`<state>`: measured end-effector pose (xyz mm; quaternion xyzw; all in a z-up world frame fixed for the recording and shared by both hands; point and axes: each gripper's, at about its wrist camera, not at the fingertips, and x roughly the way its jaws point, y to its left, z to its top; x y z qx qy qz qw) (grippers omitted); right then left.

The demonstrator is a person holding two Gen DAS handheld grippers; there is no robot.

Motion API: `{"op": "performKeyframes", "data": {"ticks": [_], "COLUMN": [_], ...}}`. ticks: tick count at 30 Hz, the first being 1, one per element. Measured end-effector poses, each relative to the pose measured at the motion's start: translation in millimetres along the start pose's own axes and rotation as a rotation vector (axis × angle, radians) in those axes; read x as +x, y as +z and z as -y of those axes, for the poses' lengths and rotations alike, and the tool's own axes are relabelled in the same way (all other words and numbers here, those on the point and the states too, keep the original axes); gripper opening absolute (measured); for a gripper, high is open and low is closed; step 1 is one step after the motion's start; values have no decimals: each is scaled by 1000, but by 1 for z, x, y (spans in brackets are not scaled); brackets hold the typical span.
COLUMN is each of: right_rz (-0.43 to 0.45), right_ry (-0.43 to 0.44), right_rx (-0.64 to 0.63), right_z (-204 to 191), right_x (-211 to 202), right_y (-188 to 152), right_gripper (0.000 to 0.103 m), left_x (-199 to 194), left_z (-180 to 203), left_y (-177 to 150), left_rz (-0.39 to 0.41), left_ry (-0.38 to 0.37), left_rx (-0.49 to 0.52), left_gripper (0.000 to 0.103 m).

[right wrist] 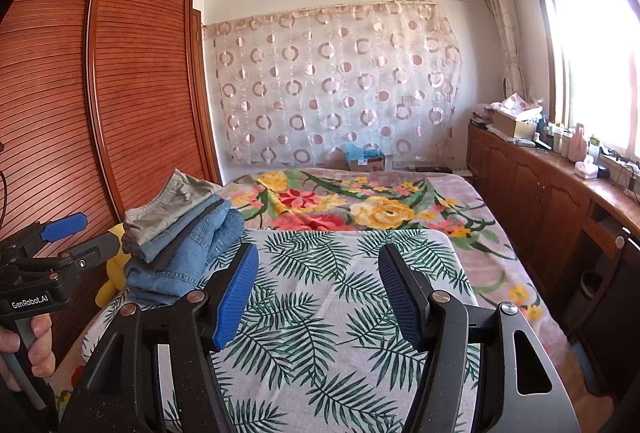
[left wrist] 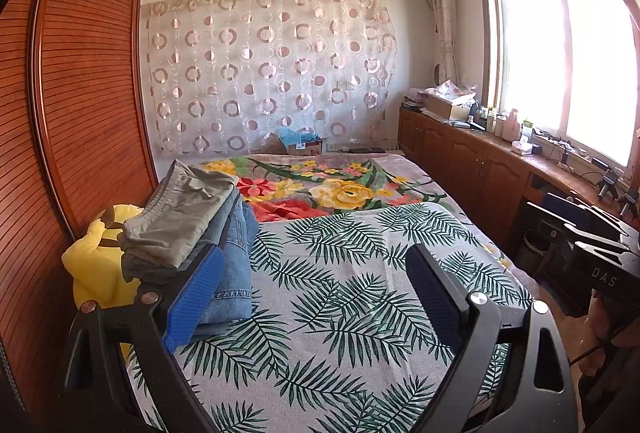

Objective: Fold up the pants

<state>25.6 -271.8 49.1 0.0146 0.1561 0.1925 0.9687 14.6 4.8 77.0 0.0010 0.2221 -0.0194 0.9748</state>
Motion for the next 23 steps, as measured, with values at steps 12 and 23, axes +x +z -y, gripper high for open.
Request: {"op": "performKeyframes", "data": {"ticks": [12, 23], "right_rz": [4, 5], "right_ry": [-2, -1], "right_rx": [-1, -2], "right_z": [-2, -4], "right_x": [-1, -1], "right_y": [-1, -1], "right_gripper": [64, 64], "left_x": [-1, -1], "left_z": [0, 0], "left_y": [0, 0], "left_rz": [3, 3], "left_ry": [0, 0], "left_rx": [1, 0], "left_gripper": [93, 93]}}
